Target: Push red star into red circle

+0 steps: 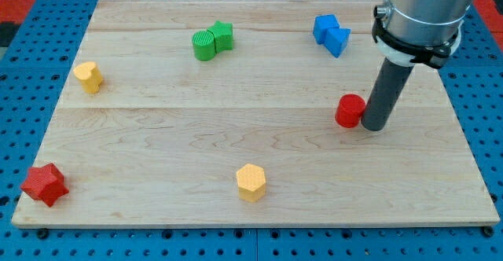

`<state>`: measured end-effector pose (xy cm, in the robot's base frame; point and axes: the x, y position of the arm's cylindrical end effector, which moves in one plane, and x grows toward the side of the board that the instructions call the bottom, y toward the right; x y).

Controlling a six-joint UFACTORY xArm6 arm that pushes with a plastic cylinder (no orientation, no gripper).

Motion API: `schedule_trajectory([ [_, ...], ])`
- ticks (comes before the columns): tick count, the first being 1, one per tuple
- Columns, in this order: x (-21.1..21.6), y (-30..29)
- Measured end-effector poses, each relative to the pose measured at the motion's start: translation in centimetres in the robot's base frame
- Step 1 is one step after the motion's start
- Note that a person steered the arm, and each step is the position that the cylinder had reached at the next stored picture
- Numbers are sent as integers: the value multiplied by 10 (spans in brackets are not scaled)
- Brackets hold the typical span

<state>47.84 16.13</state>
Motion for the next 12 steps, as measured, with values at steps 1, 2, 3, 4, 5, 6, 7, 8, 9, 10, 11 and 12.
schedule_trajectory([
  [1, 36, -36],
  [2, 24, -133],
  [3, 7, -231],
  [4, 12, -325],
  [5, 19, -407],
  [6, 19, -465],
  [7, 40, -466],
  [8, 100, -465],
  [9, 129, -465],
  [10, 122, -459],
  [11, 94, -443],
  [12, 68, -396],
])
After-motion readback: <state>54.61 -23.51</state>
